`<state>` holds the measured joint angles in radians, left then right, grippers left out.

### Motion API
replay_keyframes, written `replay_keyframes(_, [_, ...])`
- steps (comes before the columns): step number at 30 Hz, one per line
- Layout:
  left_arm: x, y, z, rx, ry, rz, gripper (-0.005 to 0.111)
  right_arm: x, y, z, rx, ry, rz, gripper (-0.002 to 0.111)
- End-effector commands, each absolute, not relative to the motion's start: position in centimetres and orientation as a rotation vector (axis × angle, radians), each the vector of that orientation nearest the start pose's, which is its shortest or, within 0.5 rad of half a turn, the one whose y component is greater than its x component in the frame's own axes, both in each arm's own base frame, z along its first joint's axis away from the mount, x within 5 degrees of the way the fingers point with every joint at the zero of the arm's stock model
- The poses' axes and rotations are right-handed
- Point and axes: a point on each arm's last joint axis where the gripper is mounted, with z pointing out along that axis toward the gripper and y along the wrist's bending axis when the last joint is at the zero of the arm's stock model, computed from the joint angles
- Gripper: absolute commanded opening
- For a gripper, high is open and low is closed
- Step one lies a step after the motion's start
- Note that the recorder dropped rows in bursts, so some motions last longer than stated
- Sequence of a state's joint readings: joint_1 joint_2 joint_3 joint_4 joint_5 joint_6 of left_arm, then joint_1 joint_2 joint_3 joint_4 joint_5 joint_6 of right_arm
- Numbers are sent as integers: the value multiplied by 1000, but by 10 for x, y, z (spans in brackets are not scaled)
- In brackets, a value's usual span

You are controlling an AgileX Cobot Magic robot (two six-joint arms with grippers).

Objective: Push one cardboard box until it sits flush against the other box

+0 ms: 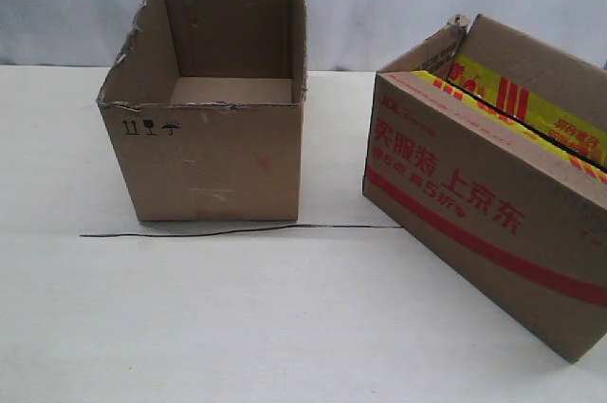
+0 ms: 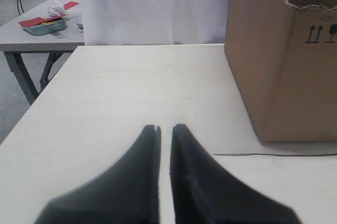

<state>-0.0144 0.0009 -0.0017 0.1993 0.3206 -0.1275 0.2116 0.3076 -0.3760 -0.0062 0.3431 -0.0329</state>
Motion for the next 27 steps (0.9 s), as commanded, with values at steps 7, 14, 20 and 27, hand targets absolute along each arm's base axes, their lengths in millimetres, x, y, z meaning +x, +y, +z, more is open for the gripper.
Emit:
replay_keyframes(7, [54, 4, 186, 23, 1786, 71, 0, 75, 16, 294, -210, 1711, 123, 0])
replay_keyframes(14, [54, 4, 186, 23, 1786, 71, 0, 75, 16, 294, -194, 1717, 138, 0])
replay_keyframes(20, [54, 4, 186, 23, 1786, 71, 0, 77, 15, 285, -182, 1862, 135, 0])
replay_keyframes(27, [54, 4, 186, 23, 1786, 71, 0, 94, 6, 322, -234, 2162, -99, 0])
